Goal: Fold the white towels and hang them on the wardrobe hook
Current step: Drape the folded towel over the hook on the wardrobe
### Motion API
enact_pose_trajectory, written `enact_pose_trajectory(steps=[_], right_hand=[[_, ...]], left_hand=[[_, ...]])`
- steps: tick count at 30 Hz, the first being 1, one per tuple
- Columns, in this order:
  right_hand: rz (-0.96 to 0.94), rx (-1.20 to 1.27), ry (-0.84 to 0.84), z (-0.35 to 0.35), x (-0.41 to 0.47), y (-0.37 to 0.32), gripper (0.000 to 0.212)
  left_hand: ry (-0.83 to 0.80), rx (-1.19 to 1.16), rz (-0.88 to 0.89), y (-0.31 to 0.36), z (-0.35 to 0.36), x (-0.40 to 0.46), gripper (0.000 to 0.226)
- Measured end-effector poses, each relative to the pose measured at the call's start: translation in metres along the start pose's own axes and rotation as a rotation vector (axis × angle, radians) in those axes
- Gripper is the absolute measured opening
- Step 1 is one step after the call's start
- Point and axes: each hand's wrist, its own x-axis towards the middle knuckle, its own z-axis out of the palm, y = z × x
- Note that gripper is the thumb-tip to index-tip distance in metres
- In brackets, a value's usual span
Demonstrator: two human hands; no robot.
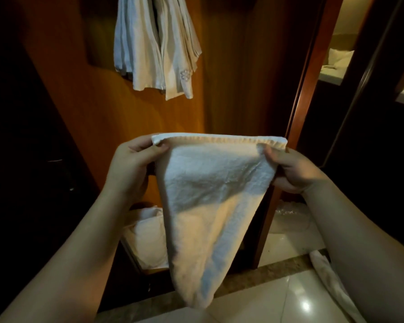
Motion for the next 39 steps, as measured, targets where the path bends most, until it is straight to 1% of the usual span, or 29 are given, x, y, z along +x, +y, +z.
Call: enact_pose_trajectory(steps=[1, 2, 4, 5, 6, 7, 8, 10, 11, 13, 15, 17, 19, 20, 21, 23, 24, 26, 28, 29, 31, 32, 33, 34, 36, 37, 38, 39], right_hand=[[-0.024, 0.046, -0.018, 0.007, 0.001, -0.003, 0.063], [-0.039, 0.083, -0.037, 0.013, 0.004, -0.005, 0.064], [-0.034, 0.12, -0.054, 0.023, 0.008, -0.004, 0.063], [-0.018, 0.121, -0.045, 0.026, 0.01, 0.0, 0.06], [0.002, 0.117, -0.026, 0.027, 0.01, 0.005, 0.058], [0.023, 0.118, -0.006, 0.026, 0.01, 0.011, 0.055], [0.043, 0.121, 0.018, 0.024, 0.009, 0.016, 0.049], [0.079, 0.117, 0.073, 0.02, 0.004, 0.023, 0.034], [0.102, 0.104, 0.106, 0.019, 0.001, 0.024, 0.03], [0.169, 0.058, 0.198, 0.017, -0.001, 0.03, 0.035], [0.218, 0.02, 0.253, 0.02, 0.0, 0.037, 0.04], [0.234, -0.019, 0.339, 0.025, 0.001, 0.049, 0.036], [0.238, -0.091, 0.51, 0.034, -0.001, 0.066, 0.028], [0.236, -0.163, 0.605, 0.039, -0.002, 0.076, 0.03], [0.241, -0.263, 0.678, 0.046, -0.004, 0.086, 0.037], [0.259, -0.453, 0.761, 0.064, -0.011, 0.104, 0.056], [0.263, -0.5, 0.782, 0.073, -0.016, 0.111, 0.059], [0.272, -0.516, 0.758, 0.091, -0.023, 0.12, 0.051], [0.283, -0.505, 0.698, 0.106, -0.028, 0.128, 0.05], [0.277, -0.49, 0.658, 0.113, -0.03, 0.13, 0.049], [0.261, -0.418, 0.568, 0.12, -0.033, 0.132, 0.042], [0.252, -0.381, 0.533, 0.121, -0.034, 0.133, 0.035], [0.238, -0.357, 0.508, 0.121, -0.035, 0.133, 0.026], [0.227, -0.335, 0.49, 0.122, -0.034, 0.132, 0.021], [0.206, -0.289, 0.475, 0.121, -0.032, 0.13, 0.019], [0.197, -0.264, 0.478, 0.119, -0.031, 0.13, 0.019], [0.191, -0.247, 0.475, 0.118, -0.031, 0.13, 0.021], [0.188, -0.234, 0.469, 0.118, -0.031, 0.129, 0.025]], left_hand=[[-0.025, -0.076, -0.018, -0.001, -0.002, 0.0, 0.019], [-0.09, -0.153, -0.075, -0.002, -0.003, -0.001, 0.011], [-0.225, -0.234, -0.281, -0.015, -0.003, -0.008, 0.046], [-0.261, -0.24, -0.363, -0.025, -0.003, -0.012, 0.052], [-0.249, -0.224, -0.414, -0.033, -0.003, -0.016, 0.045], [-0.226, -0.216, -0.443, -0.04, -0.003, -0.019, 0.035], [-0.192, -0.212, -0.469, -0.046, -0.004, -0.021, 0.029], [-0.134, -0.227, -0.488, -0.053, -0.006, -0.023, 0.03], [-0.115, -0.231, -0.492, -0.057, -0.007, -0.023, 0.033], [-0.078, -0.224, -0.507, -0.063, -0.003, -0.024, 0.038], [-0.003, -0.22, -0.537, -0.074, 0.004, -0.027, 0.041], [0.076, -0.196, -0.569, -0.083, 0.014, -0.03, 0.035], [0.152, -0.146, -0.583, -0.095, 0.023, -0.037, 0.03], [0.192, -0.119, -0.588, -0.1, 0.028, -0.042, 0.03], [0.248, -0.104, -0.587, -0.104, 0.035, -0.049, 0.028], [0.344, -0.028, -0.542, -0.108, 0.049, -0.063, 0.027], [0.363, 0.037, -0.506, -0.107, 0.056, -0.071, 0.028], [0.353, 0.137, -0.459, -0.104, 0.069, -0.084, 0.025], [0.307, 0.111, -0.43, -0.103, 0.079, -0.095, 0.018], [0.281, 0.097, -0.417, -0.101, 0.083, -0.098, 0.019], [0.245, 0.094, -0.397, -0.098, 0.089, -0.102, 0.042], [0.25, 0.083, -0.392, -0.099, 0.09, -0.103, 0.044], [0.263, 0.059, -0.394, -0.1, 0.09, -0.102, 0.04], [0.252, 0.051, -0.395, -0.097, 0.091, -0.102, 0.044], [0.202, 0.042, -0.383, -0.096, 0.087, -0.101, 0.07], [0.19, 0.033, -0.385, -0.096, 0.084, -0.1, 0.068], [0.184, 0.032, -0.388, -0.094, 0.082, -0.099, 0.052], [0.176, 0.019, -0.395, -0.094, 0.081, -0.099, 0.03]])
